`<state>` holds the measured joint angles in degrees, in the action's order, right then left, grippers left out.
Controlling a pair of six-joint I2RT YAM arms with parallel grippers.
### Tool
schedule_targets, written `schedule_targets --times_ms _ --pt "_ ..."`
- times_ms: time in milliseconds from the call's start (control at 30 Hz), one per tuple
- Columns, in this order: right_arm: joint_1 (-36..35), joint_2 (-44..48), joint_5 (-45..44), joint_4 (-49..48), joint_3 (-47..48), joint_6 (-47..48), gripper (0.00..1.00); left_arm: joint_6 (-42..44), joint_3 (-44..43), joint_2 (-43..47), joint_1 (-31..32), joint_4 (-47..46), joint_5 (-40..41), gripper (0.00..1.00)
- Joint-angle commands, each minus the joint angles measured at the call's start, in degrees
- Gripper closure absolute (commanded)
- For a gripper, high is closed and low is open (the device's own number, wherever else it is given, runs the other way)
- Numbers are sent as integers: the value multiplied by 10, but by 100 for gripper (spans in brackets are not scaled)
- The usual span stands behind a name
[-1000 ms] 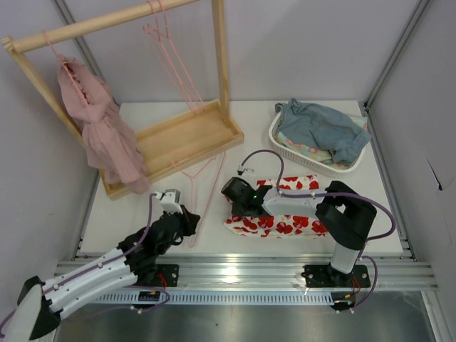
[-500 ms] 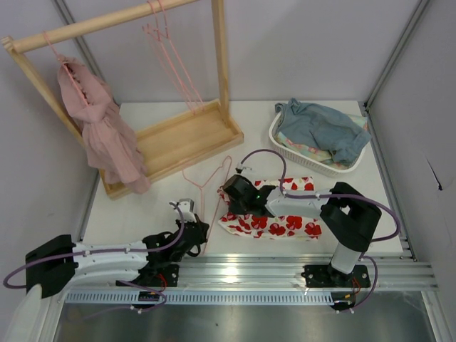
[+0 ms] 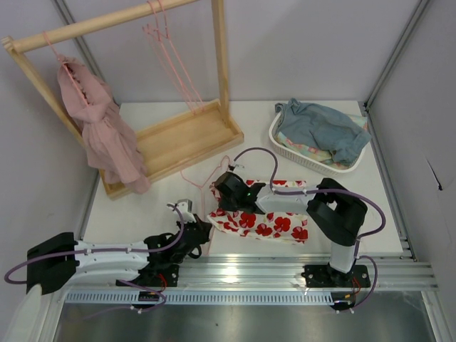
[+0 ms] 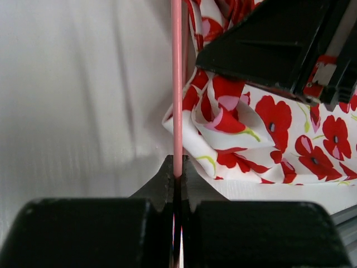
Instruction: Place the skirt on the hanger
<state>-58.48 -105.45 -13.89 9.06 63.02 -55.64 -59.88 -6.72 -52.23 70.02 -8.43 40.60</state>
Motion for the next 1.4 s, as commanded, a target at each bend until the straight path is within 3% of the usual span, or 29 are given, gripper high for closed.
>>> schedule_targets --times_ms 0,67,267,300,400,667,967,1033,1167,1367 --pt "-5 -3 -16 -8 37 -14 79 -21 -6 6 6 -9 24 100" --pt "-5 -7 -14 -10 46 -11 76 -21 -6 5 8 -10 25 100" --pt "-5 -22 -12 38 73 -1 42 -12 -13 17 10 15 35 100" --pt "-4 -19 -12 43 74 1 31 -10 -11 20 10 18 36 100" --pt "0 2 -6 69 85 15 19 -2 -8 37 10 36 40 100" --pt "5 58 4 138 89 41 22 83 -7 79 10 36 37 100" --pt "26 139 28 127 39 58 19 93 -11 30 10 -6 20 100" --pt "26 147 -9 155 30 62 23 93 -18 15 10 -12 22 100" --pt "30 171 -69 205 -18 67 40 106 -33 -6 12 -30 17 100" --pt "66 257 -89 246 -116 43 46 109 -61 -58 25 -35 19 100"
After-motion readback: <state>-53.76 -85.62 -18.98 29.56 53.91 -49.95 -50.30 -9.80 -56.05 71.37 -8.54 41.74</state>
